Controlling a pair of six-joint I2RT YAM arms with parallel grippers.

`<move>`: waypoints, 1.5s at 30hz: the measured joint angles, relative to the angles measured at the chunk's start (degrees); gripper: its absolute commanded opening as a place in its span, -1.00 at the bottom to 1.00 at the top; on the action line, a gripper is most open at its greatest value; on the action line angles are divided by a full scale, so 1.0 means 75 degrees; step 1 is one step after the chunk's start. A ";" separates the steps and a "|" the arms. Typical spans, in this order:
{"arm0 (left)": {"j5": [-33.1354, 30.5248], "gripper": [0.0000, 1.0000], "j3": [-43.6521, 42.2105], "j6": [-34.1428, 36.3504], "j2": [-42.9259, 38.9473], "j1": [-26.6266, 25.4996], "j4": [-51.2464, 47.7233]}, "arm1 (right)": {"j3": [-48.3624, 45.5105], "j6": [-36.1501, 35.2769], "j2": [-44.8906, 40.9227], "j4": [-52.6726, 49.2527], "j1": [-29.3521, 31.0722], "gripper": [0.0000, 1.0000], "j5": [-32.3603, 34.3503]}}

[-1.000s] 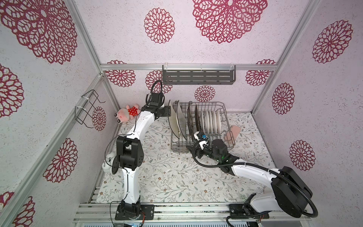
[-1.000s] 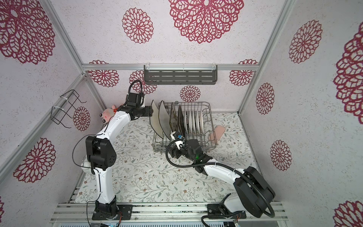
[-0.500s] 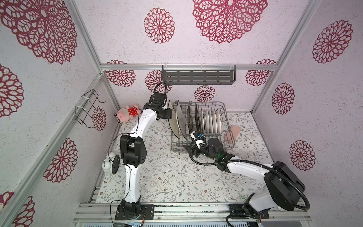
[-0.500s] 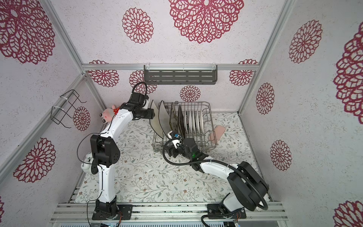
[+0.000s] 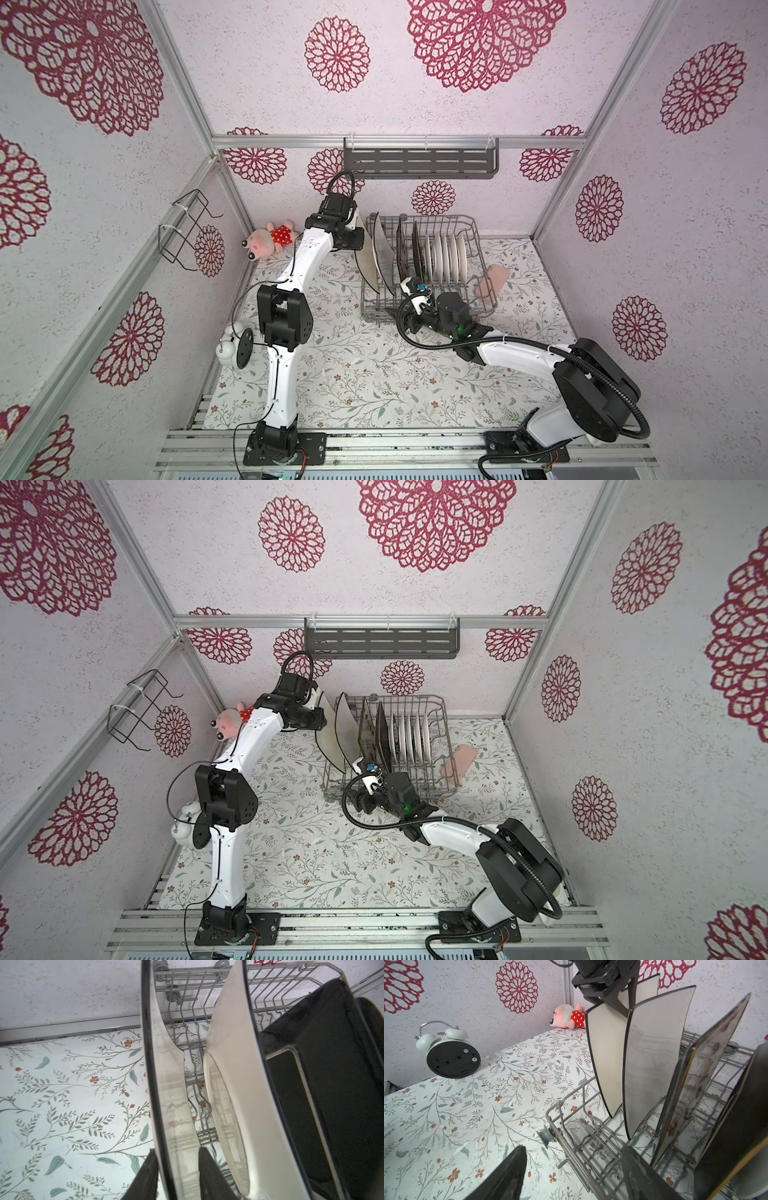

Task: Unload the plates from the dish rack
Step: 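Close left gripper on the plate's top edge while right gripper holds the rack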

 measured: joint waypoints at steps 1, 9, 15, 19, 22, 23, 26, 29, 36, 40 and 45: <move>-0.0052 -0.49 0.0105 -0.0058 0.0055 0.0000 -0.0070 | 0.0000 -0.0003 0.0000 0.0000 0.0003 0.51 0.0023; -0.0224 -0.74 0.0586 -0.0058 0.0289 0.0035 -0.0440 | 0.0000 -0.0047 0.0000 0.0003 0.0009 0.51 0.0119; -0.0364 -1.00 0.0638 -0.0122 0.0303 0.0026 -0.0498 | 0.0000 -0.0052 0.0000 0.0003 0.0015 0.51 0.0157; -0.0460 -1.00 0.0653 -0.0146 0.0303 0.0006 -0.0513 | 0.0000 -0.0052 0.0000 0.0006 0.0015 0.51 0.0184; -0.0533 -1.00 0.0667 -0.0178 0.0303 -0.0017 -0.0527 | 0.0000 -0.0052 0.0000 0.0000 0.0015 0.51 0.0251; -0.0565 -1.00 0.0679 -0.0187 0.0303 -0.0032 -0.0542 | -0.0003 -0.0052 0.0000 0.0000 0.0015 0.51 0.0289; -0.0664 -1.00 0.0679 -0.0236 0.0300 -0.0079 -0.0551 | -0.0047 -0.0047 0.0000 0.0009 0.0015 0.51 0.0361; -0.0764 -1.00 0.0679 -0.0291 0.0297 -0.0111 -0.0548 | -0.0213 -0.0026 0.0000 0.0006 0.0015 0.51 0.0443; -0.1014 -1.00 0.0679 -0.0318 0.0256 -0.0219 -0.0565 | -0.0525 0.0012 -0.0015 -0.0125 0.0017 0.51 0.0772; -0.1070 -1.00 0.0679 -0.0318 0.0224 -0.0259 -0.0577 | -0.0545 0.0012 -0.0131 -0.0265 0.0023 0.51 0.0962; -0.1113 -1.00 0.0600 -0.0315 0.0105 -0.0323 -0.0565 | -0.0790 0.0047 -0.0393 -0.0268 0.0026 0.51 0.1145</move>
